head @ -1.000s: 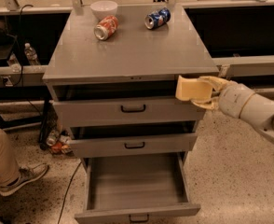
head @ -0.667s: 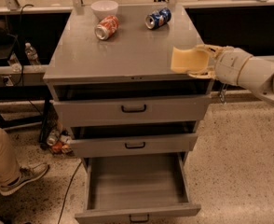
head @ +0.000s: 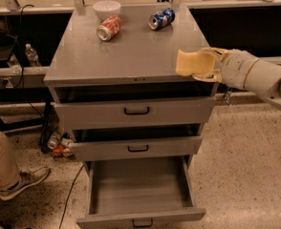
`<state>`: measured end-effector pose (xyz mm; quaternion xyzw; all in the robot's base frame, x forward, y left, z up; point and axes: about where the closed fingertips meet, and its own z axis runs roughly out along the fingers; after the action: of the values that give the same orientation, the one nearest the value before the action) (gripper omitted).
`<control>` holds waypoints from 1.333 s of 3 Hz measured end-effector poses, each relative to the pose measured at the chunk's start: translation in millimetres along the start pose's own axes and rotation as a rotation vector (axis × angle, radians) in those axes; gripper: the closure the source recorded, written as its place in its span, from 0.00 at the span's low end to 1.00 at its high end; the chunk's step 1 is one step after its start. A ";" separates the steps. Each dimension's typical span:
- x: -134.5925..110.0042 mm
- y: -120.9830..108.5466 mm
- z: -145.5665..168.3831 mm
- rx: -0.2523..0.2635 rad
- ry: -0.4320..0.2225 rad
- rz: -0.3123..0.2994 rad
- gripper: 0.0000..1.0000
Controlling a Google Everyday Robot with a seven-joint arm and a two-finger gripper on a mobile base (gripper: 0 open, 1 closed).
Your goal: Pick sponge from bottom drawer and place on counter
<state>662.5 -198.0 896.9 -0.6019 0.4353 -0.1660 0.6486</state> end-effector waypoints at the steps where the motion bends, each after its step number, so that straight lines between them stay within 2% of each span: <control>1: 3.2 -23.6 14.0 -0.001 0.020 0.076 1.00; 2: 1.9 -51.8 32.6 -0.056 0.052 0.126 1.00; 3: 19.7 -61.6 66.1 -0.183 0.100 0.255 1.00; 4: 32.8 -58.6 88.3 -0.283 0.116 0.341 1.00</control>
Offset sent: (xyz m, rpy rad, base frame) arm 0.0731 -0.0022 0.0609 0.0857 0.3356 -0.1040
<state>766.6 -179.1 930.1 -0.5939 0.5861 -0.0258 0.5505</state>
